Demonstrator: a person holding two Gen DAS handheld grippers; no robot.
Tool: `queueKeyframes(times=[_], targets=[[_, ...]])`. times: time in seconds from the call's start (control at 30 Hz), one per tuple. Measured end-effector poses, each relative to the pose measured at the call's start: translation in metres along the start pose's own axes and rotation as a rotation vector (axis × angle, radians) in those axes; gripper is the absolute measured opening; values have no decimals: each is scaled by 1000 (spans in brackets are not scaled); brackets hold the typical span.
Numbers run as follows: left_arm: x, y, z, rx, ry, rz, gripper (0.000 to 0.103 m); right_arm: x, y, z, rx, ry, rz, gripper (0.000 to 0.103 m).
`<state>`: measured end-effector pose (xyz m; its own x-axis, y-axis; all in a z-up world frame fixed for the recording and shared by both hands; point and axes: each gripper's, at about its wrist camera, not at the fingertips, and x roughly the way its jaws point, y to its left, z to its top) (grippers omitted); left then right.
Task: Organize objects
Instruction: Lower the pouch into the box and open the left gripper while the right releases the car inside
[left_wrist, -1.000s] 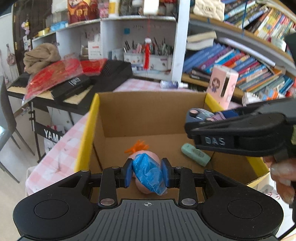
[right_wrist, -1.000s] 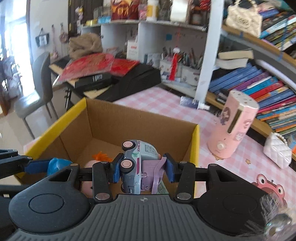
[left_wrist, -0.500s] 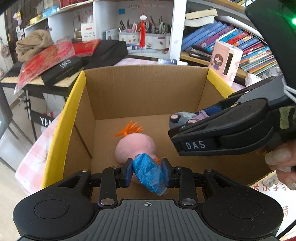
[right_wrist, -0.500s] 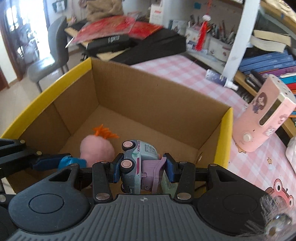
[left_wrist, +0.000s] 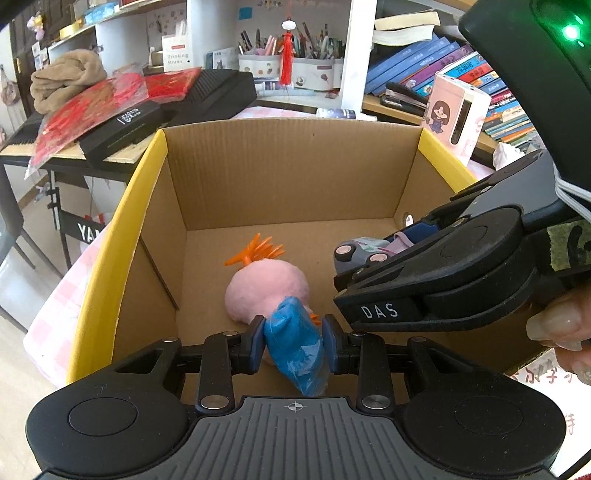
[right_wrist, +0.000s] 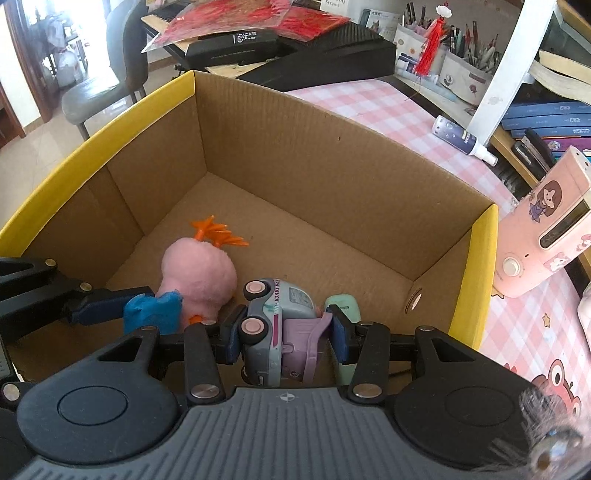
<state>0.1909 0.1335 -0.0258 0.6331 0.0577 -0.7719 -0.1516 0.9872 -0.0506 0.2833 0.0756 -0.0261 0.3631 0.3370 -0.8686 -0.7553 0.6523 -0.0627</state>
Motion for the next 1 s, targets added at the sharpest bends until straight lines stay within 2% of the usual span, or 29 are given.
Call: queueKeyframes(times=[0.2, 0.33, 0.47, 0.63, 0.83, 1.0], targets=[[-5, 1, -1, -11, -24, 10, 33, -2, 0, 1, 11, -10, -11, 44], [-14, 4, -1, -15, -50, 13, 45, -10, 0, -2, 15, -58, -23, 53], [-27, 7, -4, -21, -91, 20, 47, -24, -1, -7, 56, -114, -15, 56], [-51, 11, -10, -45, -150, 27, 48, -51, 4, -20, 99, -230, -41, 56], [-83, 17, -23, -107, -236, 53, 57, -92, 19, -38, 141, -387, -119, 56], [-105, 19, -39, -126, -306, 68, 66, -118, 28, -58, 160, -473, -178, 57]])
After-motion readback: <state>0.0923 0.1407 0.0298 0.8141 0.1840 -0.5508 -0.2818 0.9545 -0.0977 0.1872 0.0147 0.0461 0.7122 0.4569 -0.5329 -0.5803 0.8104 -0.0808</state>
